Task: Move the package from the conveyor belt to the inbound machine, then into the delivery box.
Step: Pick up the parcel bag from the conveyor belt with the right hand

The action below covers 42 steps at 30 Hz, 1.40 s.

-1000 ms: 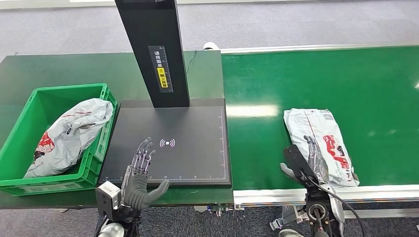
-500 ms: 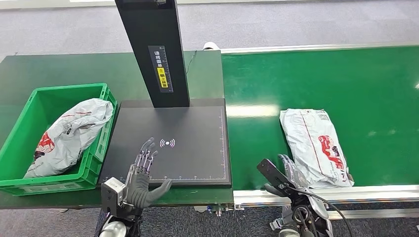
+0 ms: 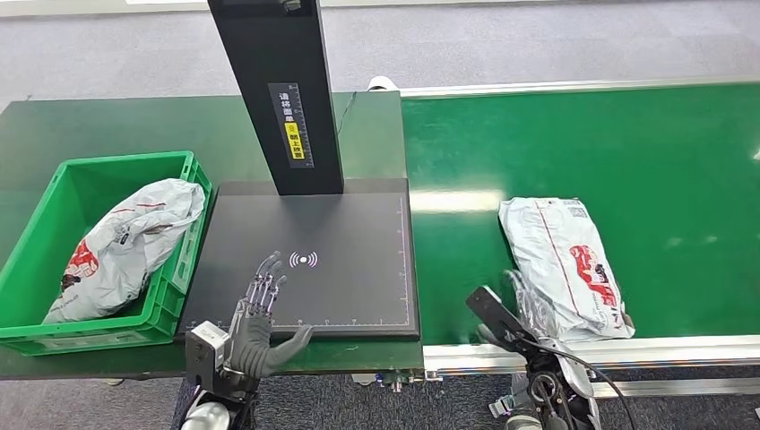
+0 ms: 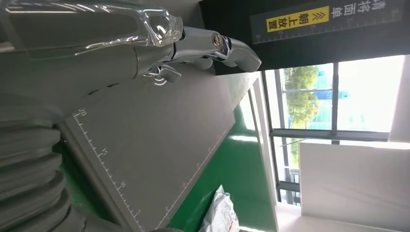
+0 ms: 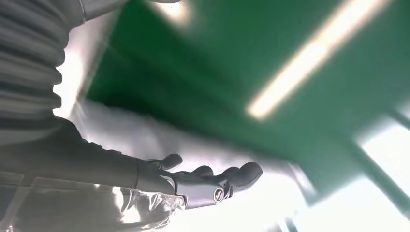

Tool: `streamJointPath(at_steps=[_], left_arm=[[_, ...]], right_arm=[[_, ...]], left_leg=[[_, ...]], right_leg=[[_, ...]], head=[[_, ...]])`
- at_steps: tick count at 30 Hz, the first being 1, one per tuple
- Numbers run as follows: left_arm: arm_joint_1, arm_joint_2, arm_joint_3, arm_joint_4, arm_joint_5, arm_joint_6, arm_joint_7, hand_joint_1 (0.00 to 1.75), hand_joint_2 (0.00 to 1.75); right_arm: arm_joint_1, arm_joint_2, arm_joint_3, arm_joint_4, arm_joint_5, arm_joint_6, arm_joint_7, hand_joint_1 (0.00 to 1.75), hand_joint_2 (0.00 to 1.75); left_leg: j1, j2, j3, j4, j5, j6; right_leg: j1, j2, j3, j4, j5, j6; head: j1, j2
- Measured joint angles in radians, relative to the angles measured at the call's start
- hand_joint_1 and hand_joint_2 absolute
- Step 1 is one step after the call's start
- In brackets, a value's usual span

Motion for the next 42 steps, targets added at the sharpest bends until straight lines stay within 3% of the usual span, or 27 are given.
streamJointPath(at_steps=[4,7,14,17,19,21,23,25,28,33,37,42], left_arm=[[0.016,0.000,-0.003,-0.021,0.000,-0.016,0.002,0.00,1.75],[0.015,0.000,-0.009,-0.022,0.001,-0.024,0.000,0.00,1.75],[0.009,0.005,-0.022,-0.012,0.006,-0.035,-0.029,0.00,1.75],[0.005,0.009,-0.024,-0.007,0.008,-0.034,-0.034,0.00,1.75],[0.002,0.012,-0.025,-0.003,0.010,-0.034,-0.035,0.00,1.75],[0.000,0.015,-0.026,0.001,0.011,-0.031,-0.035,0.00,1.75],[-0.001,0.019,-0.028,0.004,0.011,-0.027,-0.033,0.00,1.75],[0.000,0.021,-0.029,0.006,0.011,-0.024,-0.030,0.00,1.75],[0.000,0.024,-0.032,0.007,0.011,-0.019,-0.026,0.00,1.75],[-0.001,0.028,-0.032,0.007,0.012,-0.015,-0.016,0.00,1.75],[-0.003,0.032,-0.032,0.007,0.016,-0.014,-0.014,0.00,1.75],[-0.002,0.036,-0.032,0.007,0.017,-0.013,-0.013,0.00,1.75]], right_arm=[[-0.065,-0.013,-0.018,-0.023,-0.031,-0.080,-0.045,0.00,1.75],[-0.160,-0.060,-0.024,0.028,0.000,-0.127,-0.055,0.00,1.75],[-0.365,-0.180,-0.054,0.245,-0.079,-0.283,-0.246,0.00,1.75],[-0.401,-0.198,-0.055,0.304,-0.081,-0.301,-0.257,0.00,1.75],[-0.419,-0.204,-0.053,0.338,-0.065,-0.296,-0.223,0.00,1.75],[-0.443,-0.212,-0.045,0.382,-0.027,-0.236,-0.105,0.00,1.75],[-0.469,-0.226,-0.026,0.437,0.019,-0.099,0.059,0.00,1.75],[-0.488,-0.241,0.000,0.486,0.052,0.043,0.151,0.00,1.75],[-0.509,-0.257,0.038,0.541,0.062,0.184,0.143,0.00,1.75],[-0.533,-0.277,0.091,0.588,0.027,0.396,0.012,0.00,1.75],[-0.544,-0.287,0.137,0.602,0.032,0.439,-0.012,1.75,1.75],[-0.551,-0.290,0.172,0.610,0.029,0.411,-0.012,1.75,1.75]], left_leg=[[0.000,0.000,0.000,0.000,0.000,0.000],[-0.001,0.000,0.000,0.000,0.001,0.001],[-0.002,-0.002,0.001,0.001,0.002,0.002],[-0.002,-0.002,0.000,0.001,0.002,0.002],[-0.002,-0.002,0.000,0.001,0.002,0.002],[-0.002,-0.002,0.000,0.001,0.002,0.002],[-0.002,-0.002,0.000,0.001,0.002,0.002],[-0.002,-0.002,0.000,0.001,0.002,0.002],[-0.003,-0.002,0.000,0.001,0.002,0.002],[-0.002,-0.002,0.000,0.001,0.002,0.002],[-0.002,-0.002,0.000,0.001,0.002,0.002],[-0.002,-0.002,0.000,0.001,0.002,0.002]], right_leg=[[0.000,0.000,0.000,0.000,0.000,0.000],[-0.001,0.000,0.000,0.000,0.001,0.001],[-0.003,0.000,0.000,0.000,0.002,0.002],[-0.002,0.000,0.000,0.000,0.002,0.002],[-0.002,0.000,0.000,0.000,0.002,0.002],[-0.002,0.000,0.000,0.000,0.002,0.002],[-0.003,0.000,0.000,0.000,0.002,0.002],[-0.003,0.000,0.001,0.000,0.002,0.002],[-0.003,0.000,0.000,0.000,0.002,0.002],[-0.003,0.000,0.000,0.000,0.002,0.002],[-0.003,0.000,0.000,0.000,0.002,0.002],[-0.003,0.000,0.000,0.000,0.002,0.002]], head=[[0.000,0.000],[0.000,0.000],[0.000,0.000],[0.000,0.000],[0.000,0.000],[0.000,0.000],[0.000,0.000],[0.000,0.000],[0.000,0.000],[0.000,0.000],[0.000,0.000],[0.000,0.000]])
